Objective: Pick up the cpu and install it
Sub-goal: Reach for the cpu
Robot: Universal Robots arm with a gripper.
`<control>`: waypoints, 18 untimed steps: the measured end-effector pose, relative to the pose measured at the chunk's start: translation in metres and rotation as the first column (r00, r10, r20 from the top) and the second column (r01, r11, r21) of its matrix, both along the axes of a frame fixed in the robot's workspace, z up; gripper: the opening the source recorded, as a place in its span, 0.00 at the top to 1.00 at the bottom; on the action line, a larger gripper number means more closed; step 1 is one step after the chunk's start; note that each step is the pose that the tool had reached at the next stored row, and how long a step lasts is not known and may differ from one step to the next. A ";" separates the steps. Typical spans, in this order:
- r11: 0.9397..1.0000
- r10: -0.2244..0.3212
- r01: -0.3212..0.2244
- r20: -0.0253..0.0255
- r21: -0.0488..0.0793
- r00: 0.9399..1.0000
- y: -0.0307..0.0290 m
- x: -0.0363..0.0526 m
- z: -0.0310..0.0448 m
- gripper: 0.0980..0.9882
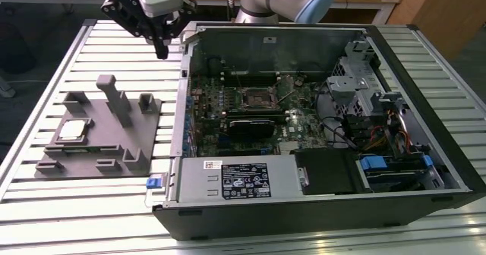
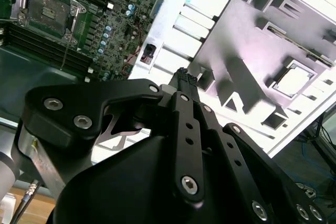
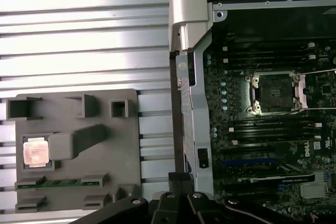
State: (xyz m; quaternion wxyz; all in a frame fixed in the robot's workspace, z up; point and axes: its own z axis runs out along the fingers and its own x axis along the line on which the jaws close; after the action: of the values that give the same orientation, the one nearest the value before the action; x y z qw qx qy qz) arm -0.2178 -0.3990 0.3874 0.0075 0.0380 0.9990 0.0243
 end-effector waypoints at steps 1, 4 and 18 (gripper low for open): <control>1.000 0.000 0.000 0.000 0.000 1.000 0.0000 -0.0008 0.0000 0.99; 1.000 0.000 0.000 0.000 0.000 1.000 0.0000 -0.0034 -0.0002 0.99; 1.000 0.000 0.000 0.000 0.000 1.000 0.0000 -0.0154 -0.0007 0.99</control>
State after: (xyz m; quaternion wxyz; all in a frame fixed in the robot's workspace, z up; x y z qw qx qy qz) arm -0.2332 -0.3989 0.3867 0.0075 0.0380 0.9990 0.0244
